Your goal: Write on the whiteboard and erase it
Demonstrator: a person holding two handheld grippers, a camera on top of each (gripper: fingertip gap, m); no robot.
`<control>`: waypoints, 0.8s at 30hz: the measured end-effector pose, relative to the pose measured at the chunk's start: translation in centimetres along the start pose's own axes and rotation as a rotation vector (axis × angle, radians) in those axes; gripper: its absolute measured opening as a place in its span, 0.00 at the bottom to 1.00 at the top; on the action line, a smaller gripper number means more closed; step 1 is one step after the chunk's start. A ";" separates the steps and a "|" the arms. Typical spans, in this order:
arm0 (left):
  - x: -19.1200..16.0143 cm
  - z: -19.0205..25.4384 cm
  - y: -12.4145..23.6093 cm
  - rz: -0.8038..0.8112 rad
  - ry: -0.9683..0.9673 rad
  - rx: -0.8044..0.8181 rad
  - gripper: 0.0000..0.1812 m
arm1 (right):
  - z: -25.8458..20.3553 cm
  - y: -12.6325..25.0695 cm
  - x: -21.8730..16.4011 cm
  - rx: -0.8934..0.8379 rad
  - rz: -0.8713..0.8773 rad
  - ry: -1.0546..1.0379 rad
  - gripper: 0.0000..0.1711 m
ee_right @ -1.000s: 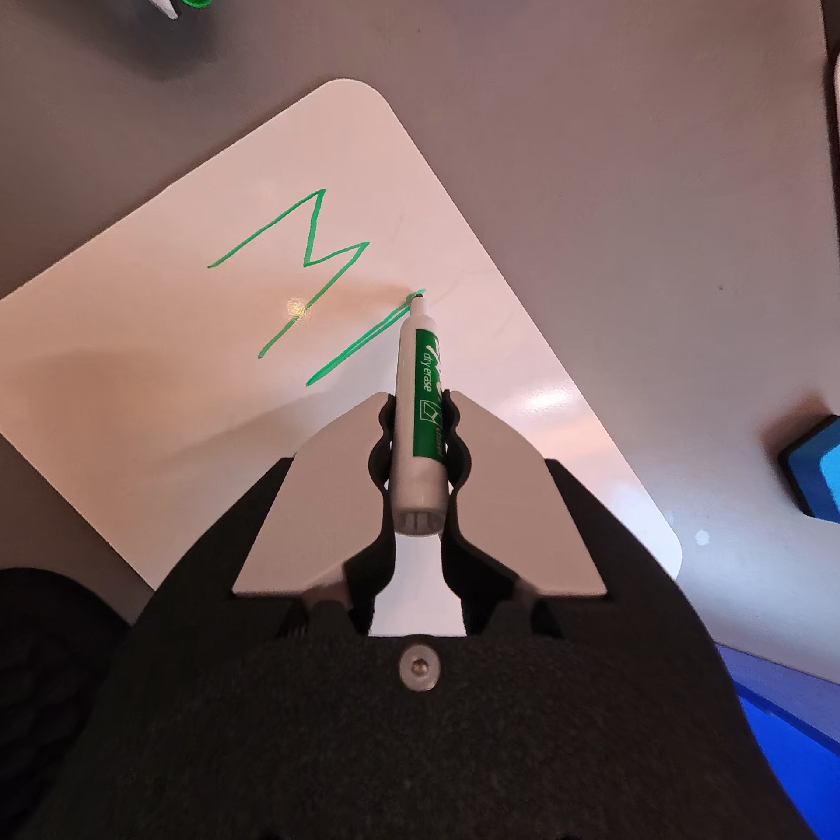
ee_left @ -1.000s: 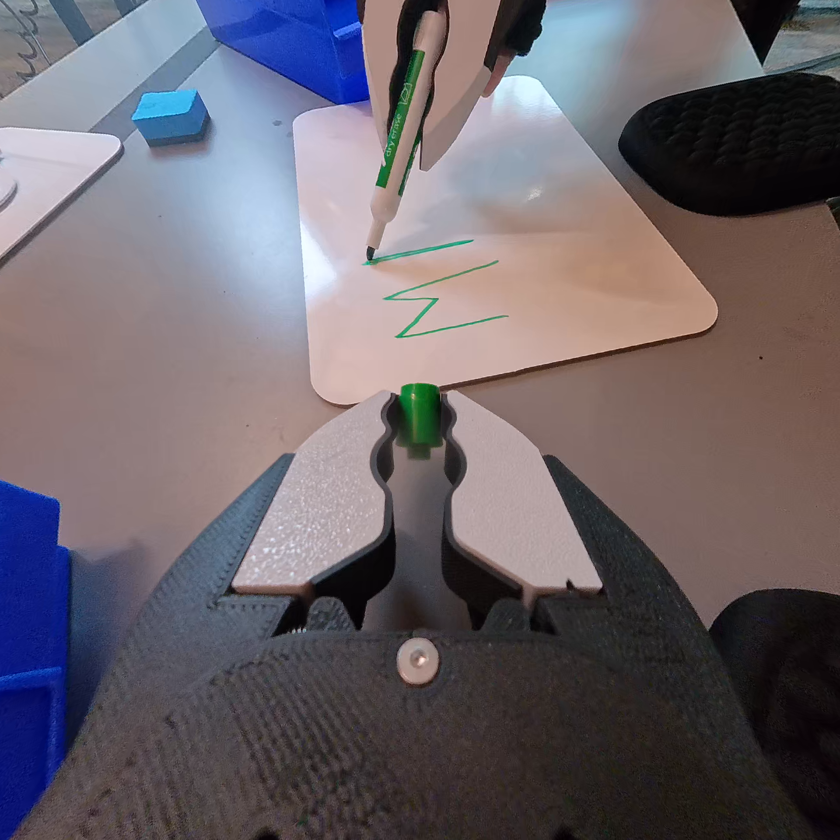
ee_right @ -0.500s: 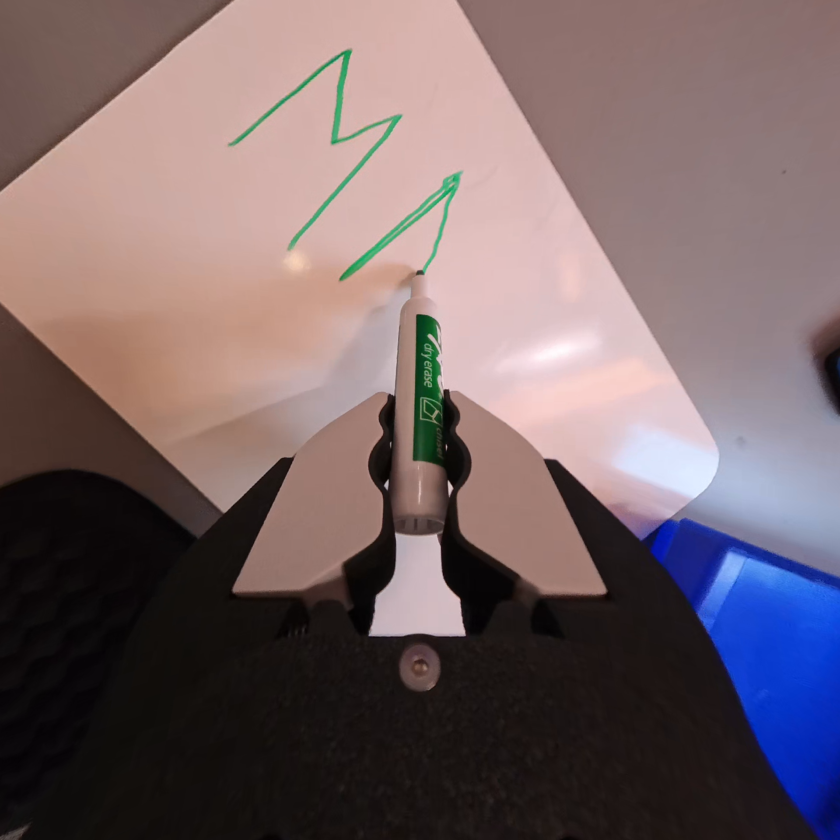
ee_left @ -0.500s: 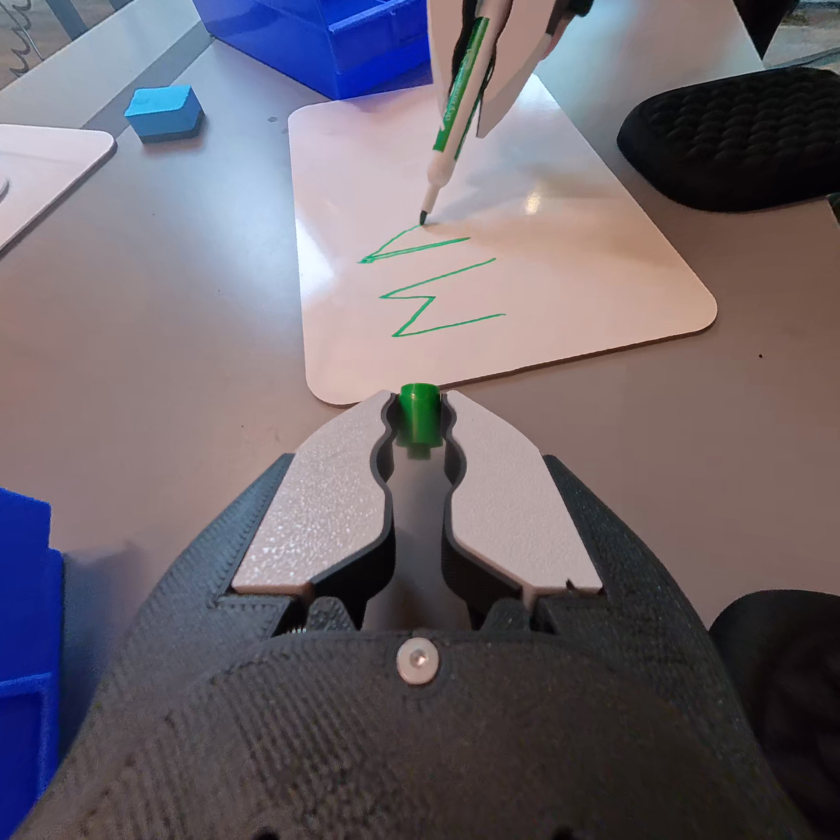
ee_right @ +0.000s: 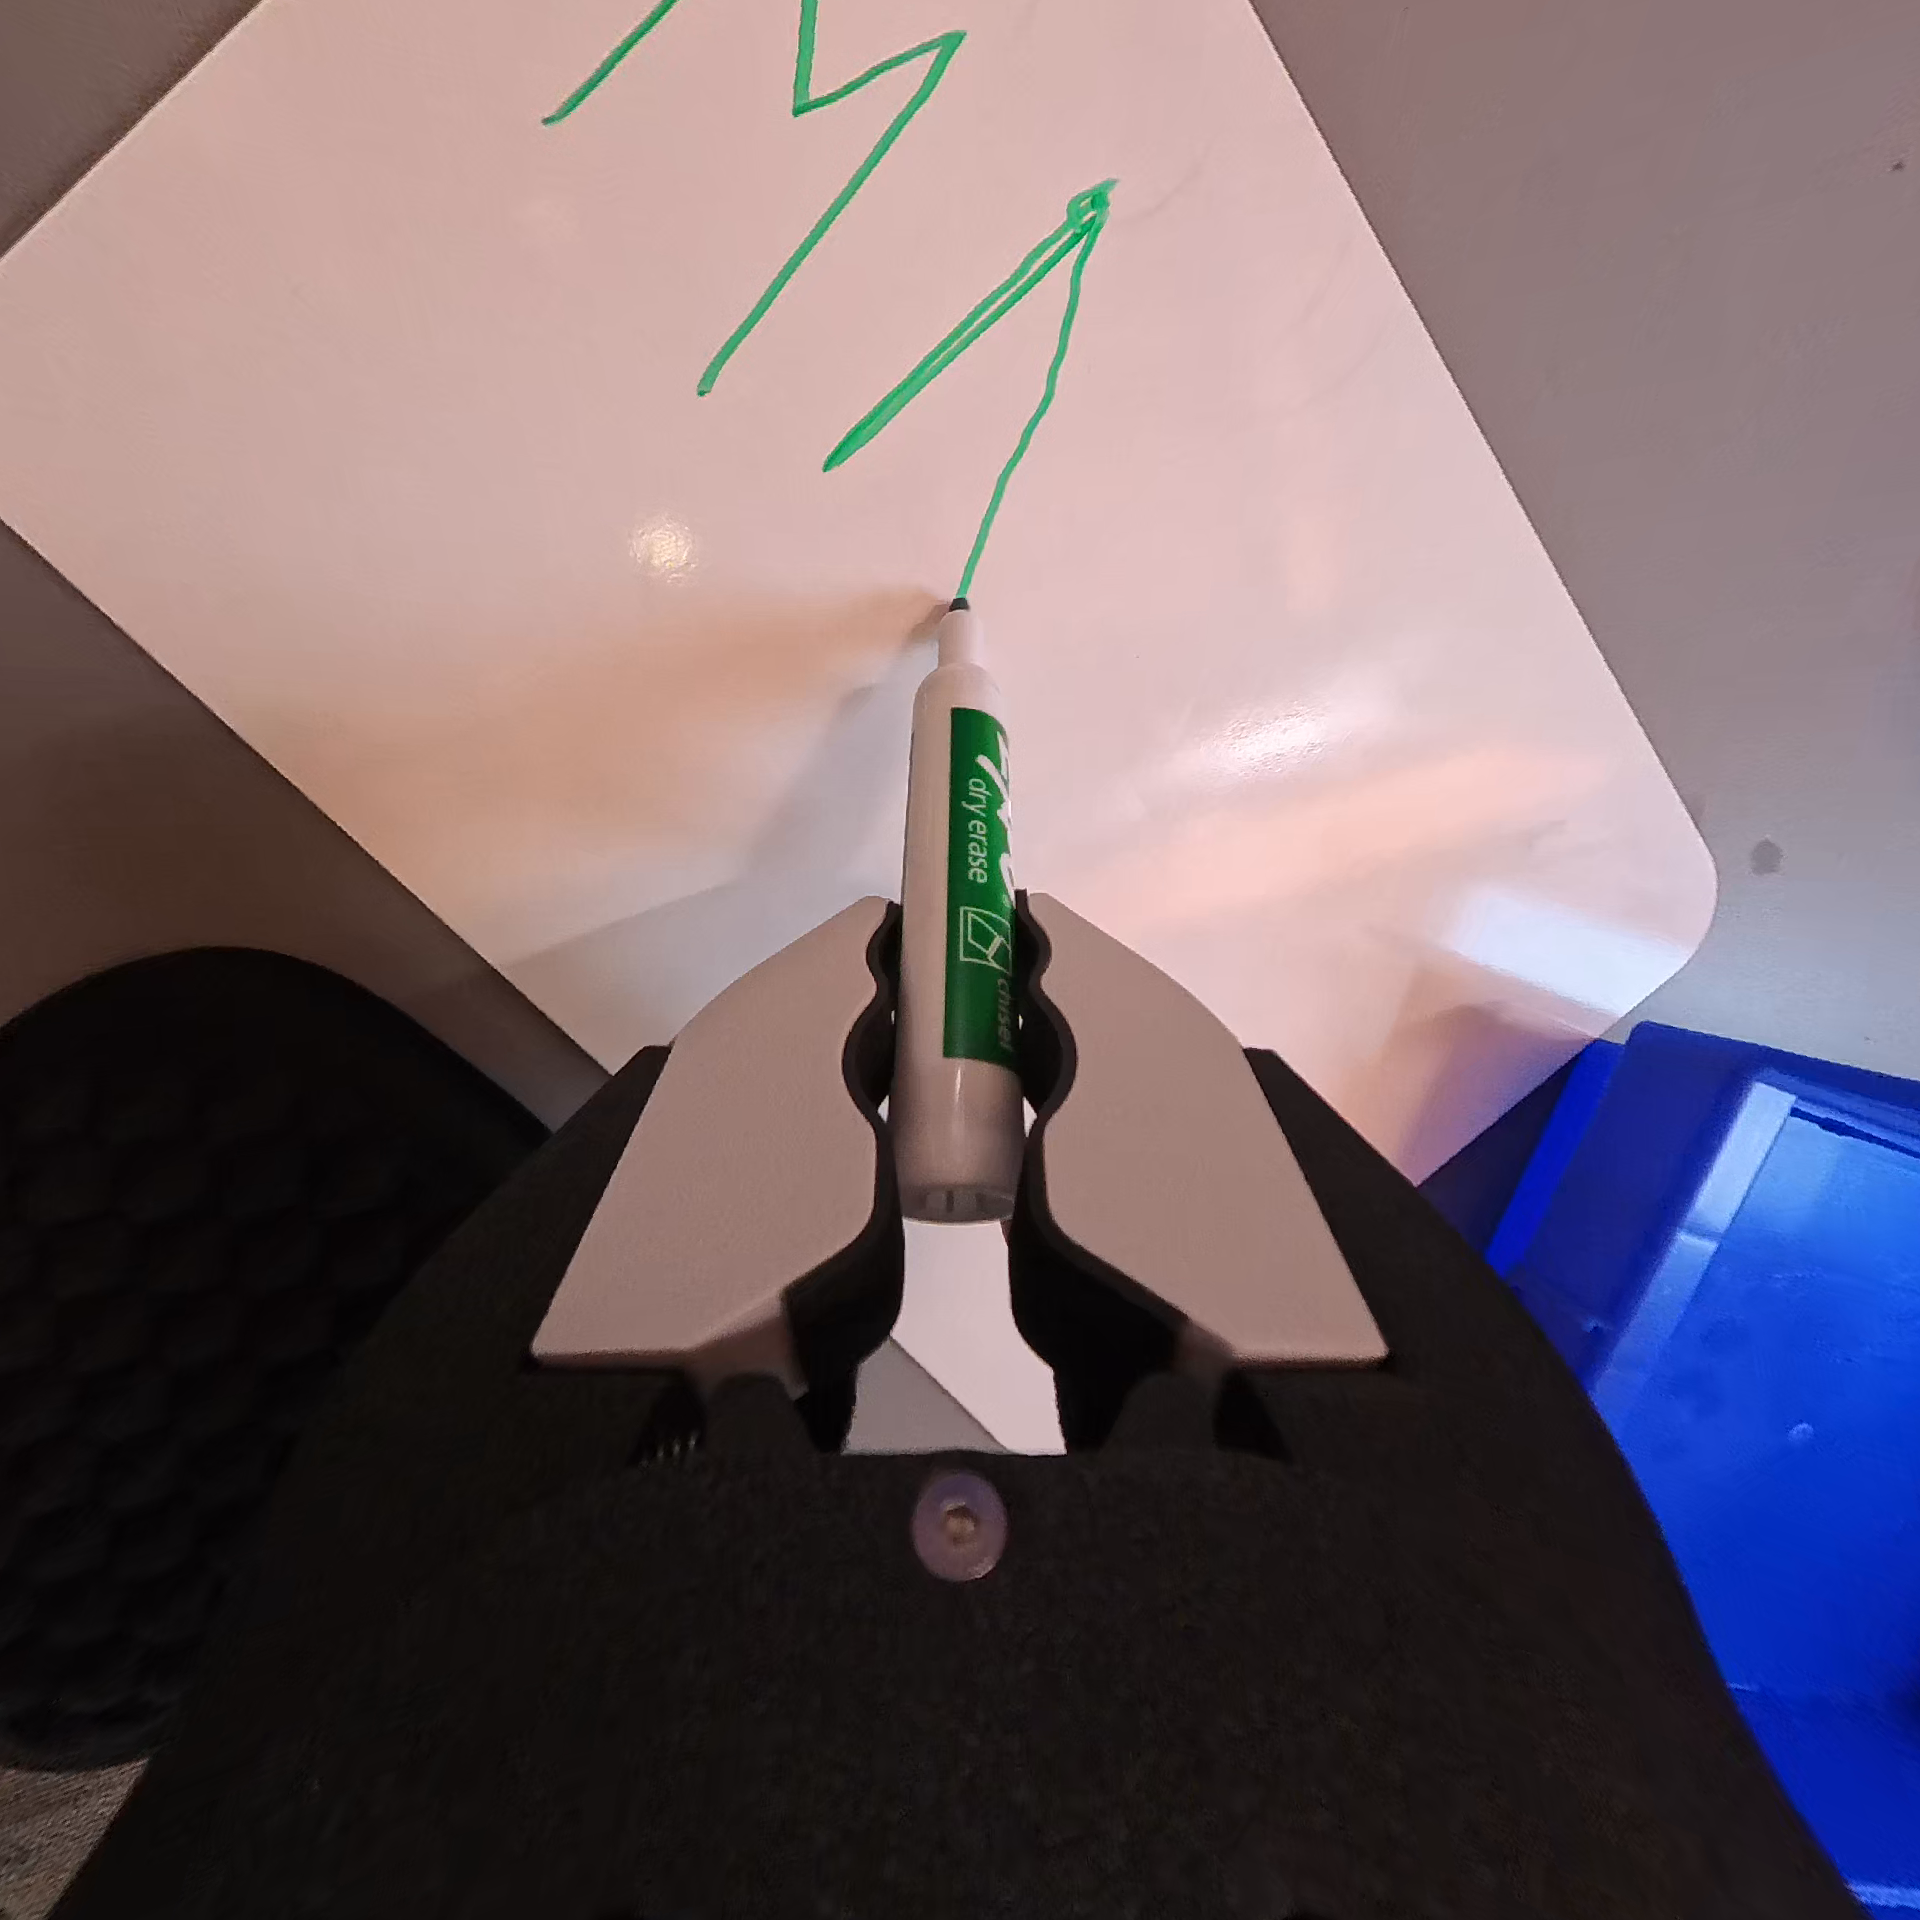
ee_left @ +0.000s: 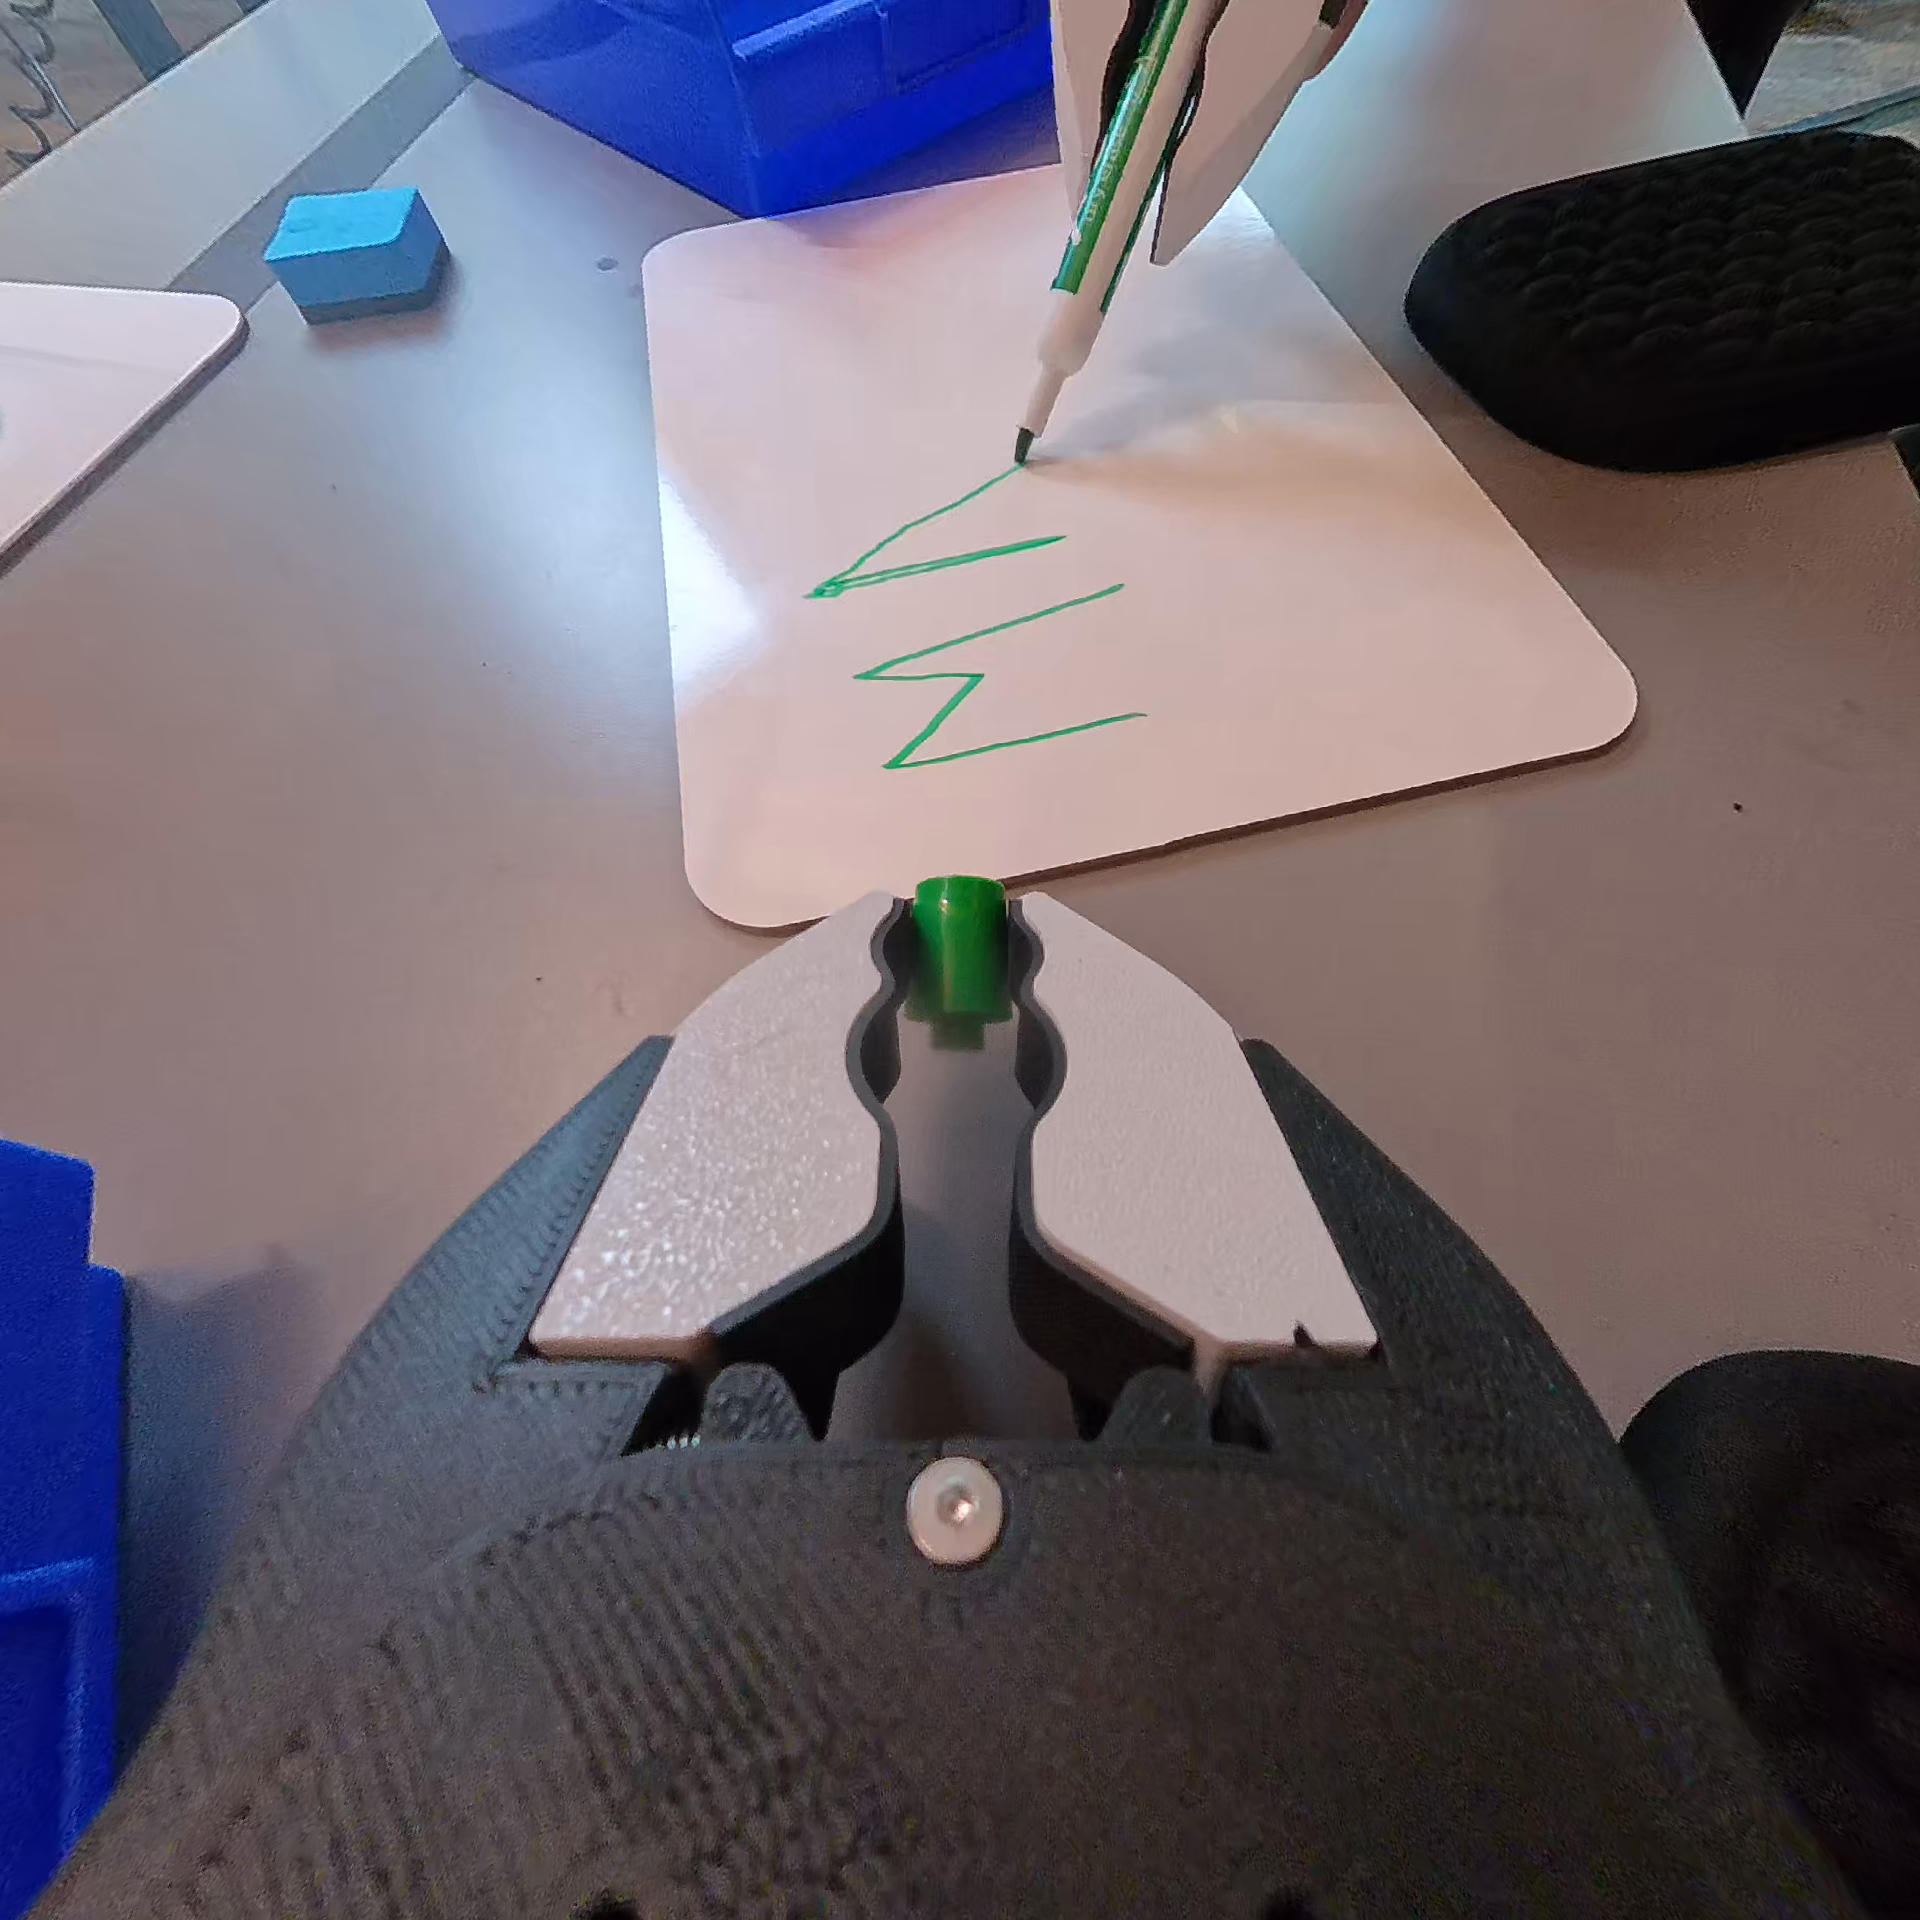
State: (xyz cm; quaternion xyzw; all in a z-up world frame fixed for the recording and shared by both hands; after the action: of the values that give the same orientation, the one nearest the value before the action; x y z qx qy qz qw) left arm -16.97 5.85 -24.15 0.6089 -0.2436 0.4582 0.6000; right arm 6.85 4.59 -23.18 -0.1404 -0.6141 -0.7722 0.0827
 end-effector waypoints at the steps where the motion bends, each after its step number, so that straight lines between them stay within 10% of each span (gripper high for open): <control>1: 0.0 0.0 0.0 0.001 0.000 0.000 0.10 | 0.1 0.0 0.0 -0.001 -0.001 -0.001 0.11; 24: 0.1 -0.1 0.2 0.008 0.009 -0.008 0.10 | 5.7 -0.7 0.9 -0.060 0.037 -0.027 0.11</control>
State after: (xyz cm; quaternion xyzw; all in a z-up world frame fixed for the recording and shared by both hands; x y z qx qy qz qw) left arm -17.08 5.95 -24.01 0.6033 -0.2451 0.4625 0.6018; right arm 6.45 10.36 -22.34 -0.1646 -0.5892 -0.7865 0.0843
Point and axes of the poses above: each gripper's, where its closed fingertips meet, y back along the fingers, x out of its top, z = x × y across the jaws, the point moved 2 cm from there along y, back along the fingers, and after that the axes turned 13 degrees about y, right-handed, at the moved point
